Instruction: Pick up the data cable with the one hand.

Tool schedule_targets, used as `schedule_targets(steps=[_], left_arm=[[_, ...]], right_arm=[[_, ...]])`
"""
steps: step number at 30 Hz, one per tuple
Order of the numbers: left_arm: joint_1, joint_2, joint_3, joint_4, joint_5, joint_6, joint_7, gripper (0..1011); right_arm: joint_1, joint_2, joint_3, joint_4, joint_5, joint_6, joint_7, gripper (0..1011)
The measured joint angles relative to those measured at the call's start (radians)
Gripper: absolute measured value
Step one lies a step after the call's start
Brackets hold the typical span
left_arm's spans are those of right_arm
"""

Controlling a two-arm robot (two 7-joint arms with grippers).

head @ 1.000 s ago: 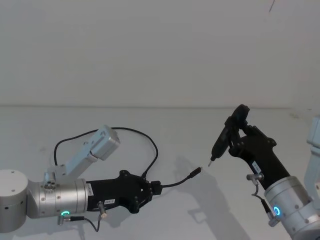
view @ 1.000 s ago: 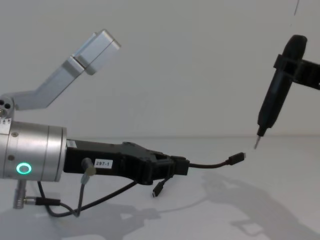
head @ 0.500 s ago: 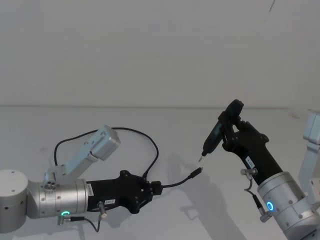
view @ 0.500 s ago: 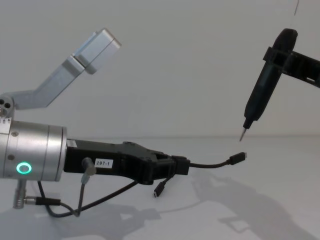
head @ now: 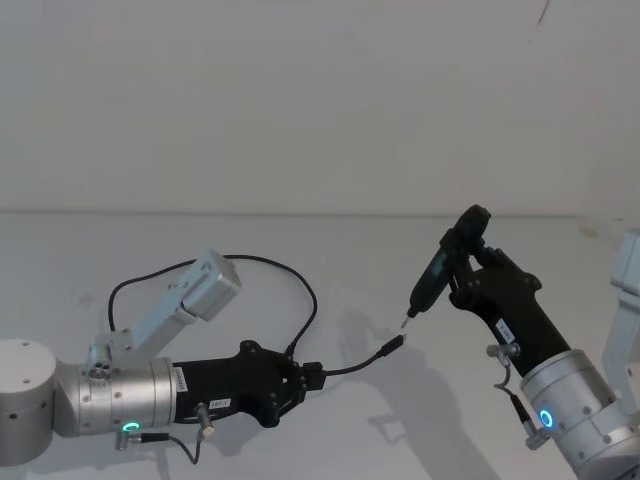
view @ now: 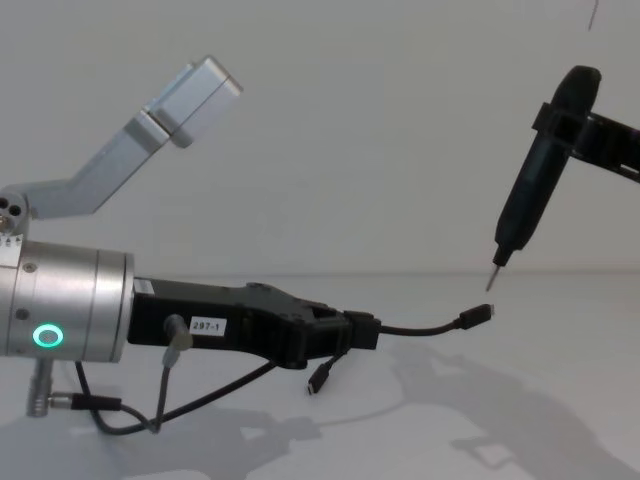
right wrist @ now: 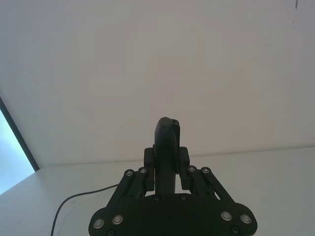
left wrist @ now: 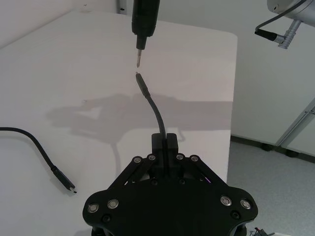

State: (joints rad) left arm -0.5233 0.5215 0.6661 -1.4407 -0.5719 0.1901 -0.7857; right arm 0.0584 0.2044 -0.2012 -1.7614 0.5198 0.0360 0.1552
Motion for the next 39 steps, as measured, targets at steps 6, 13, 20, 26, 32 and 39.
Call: schedule_targets(steps=[6, 13, 20, 26, 32, 39], left_arm=[[0.000, 0.000, 0.000, 0.000, 0.000, 0.000, 0.000, 47], [0.000, 0.000, 0.000, 0.000, 0.000, 0.000, 0.000, 46], [0.000, 0.000, 0.000, 0.000, 0.000, 0.000, 0.000, 47], [0.000, 0.000, 0.000, 0.000, 0.000, 0.000, 0.000, 47], [0.000, 0.000, 0.000, 0.000, 0.000, 0.000, 0.000, 47], [0.000, 0.000, 0.000, 0.000, 0.000, 0.000, 0.000, 46]], right_arm=[[-0.005, 0.007, 0.002, 0.005, -0.001, -0.006, 0.009, 279], [-0.009, 0.013, 0.001, 0.007, 0.000, -0.008, 0.018, 279], [-0.010, 0.017, -0.003, 0.013, 0.003, -0.009, 0.024, 279], [-0.009, 0.017, -0.007, 0.021, 0.004, -0.009, 0.024, 279], [-0.001, 0.015, -0.011, 0.037, 0.003, -0.009, 0.025, 279], [0.015, 0.008, -0.013, 0.062, -0.005, -0.013, 0.026, 279]])
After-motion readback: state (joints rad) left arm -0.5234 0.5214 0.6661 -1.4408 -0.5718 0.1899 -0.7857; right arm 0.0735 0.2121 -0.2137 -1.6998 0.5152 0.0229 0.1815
